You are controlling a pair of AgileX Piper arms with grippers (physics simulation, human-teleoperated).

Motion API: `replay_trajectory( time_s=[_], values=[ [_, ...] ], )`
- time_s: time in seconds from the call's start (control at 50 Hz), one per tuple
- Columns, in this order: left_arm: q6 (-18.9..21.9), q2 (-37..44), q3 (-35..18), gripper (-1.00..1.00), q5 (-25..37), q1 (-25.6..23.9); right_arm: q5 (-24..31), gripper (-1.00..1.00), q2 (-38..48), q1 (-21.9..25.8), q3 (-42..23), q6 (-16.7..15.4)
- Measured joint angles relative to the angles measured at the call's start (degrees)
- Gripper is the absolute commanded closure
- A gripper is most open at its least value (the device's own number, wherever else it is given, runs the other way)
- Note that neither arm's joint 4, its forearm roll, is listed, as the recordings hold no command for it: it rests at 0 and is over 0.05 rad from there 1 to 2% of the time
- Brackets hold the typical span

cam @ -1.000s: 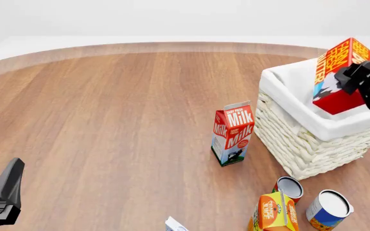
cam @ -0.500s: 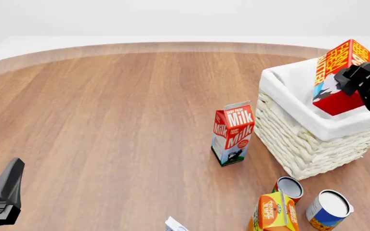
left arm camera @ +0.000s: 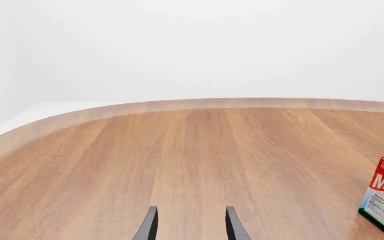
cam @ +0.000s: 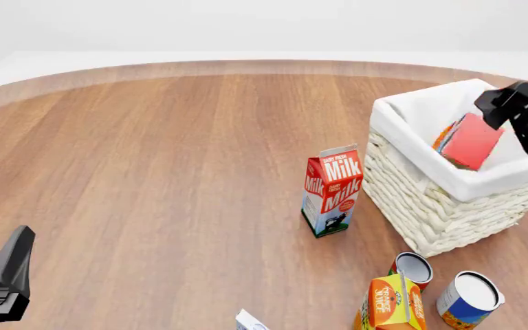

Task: Pick up the cream cheese box and the butter, and put them in the basket.

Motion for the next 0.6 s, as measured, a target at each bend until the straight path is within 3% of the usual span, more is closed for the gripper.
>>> replay_trajectory(
  time_s=[0.3, 0.6],
  values=[
    [0.00, 0.00, 0.00, -1.00, 0.00, 0.00, 0.06, -1.00, -0.42, 0.28, -0.47, -0.01],
    [0.00, 0.00, 0.00, -1.00, 0.00, 0.00, 4.11, -1.00, -1.40, 4.64, -4.54, -3.07]
  ],
)
